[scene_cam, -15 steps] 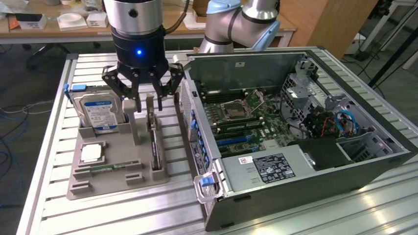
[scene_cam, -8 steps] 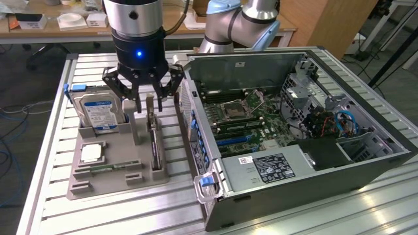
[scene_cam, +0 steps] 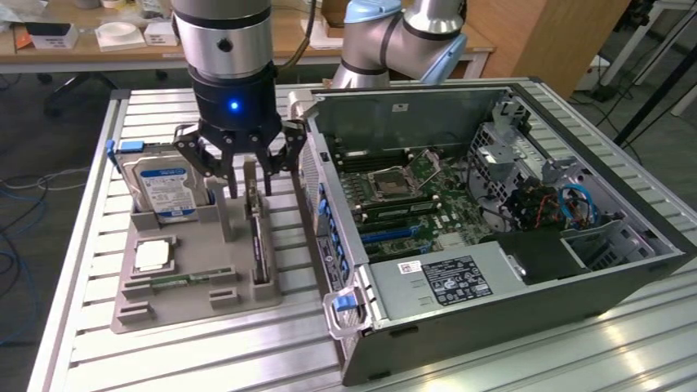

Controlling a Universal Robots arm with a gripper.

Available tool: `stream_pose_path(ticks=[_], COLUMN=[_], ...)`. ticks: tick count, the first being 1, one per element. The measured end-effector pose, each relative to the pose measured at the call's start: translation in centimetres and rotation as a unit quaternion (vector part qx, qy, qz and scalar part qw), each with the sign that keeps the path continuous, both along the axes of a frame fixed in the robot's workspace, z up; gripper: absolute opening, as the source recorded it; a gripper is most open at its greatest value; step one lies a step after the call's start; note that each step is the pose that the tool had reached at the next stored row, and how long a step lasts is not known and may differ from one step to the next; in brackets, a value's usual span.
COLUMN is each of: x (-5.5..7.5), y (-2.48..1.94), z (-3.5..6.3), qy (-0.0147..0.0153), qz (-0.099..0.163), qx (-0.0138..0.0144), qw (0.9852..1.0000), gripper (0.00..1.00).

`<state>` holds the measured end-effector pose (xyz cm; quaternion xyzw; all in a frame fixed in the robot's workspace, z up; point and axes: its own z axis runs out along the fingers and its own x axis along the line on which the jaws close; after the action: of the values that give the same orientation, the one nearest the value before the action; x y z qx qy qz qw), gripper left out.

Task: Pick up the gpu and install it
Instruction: 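Pick up the gpu and move the gpu toward the slot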

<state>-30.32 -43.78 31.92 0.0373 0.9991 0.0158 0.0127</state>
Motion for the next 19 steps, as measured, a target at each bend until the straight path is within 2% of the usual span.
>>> stream_pose_path(ticks=[7, 19], x=[0.0, 0.0], y=[0.00, -0.01], z=[-0.23, -2.37], qy=[-0.0001, 0.0000], qz=[0.000, 0.000], qx=[0.0001, -0.0006], qw=[1.0000, 1.0000], gripper=[0.47, 0.47])
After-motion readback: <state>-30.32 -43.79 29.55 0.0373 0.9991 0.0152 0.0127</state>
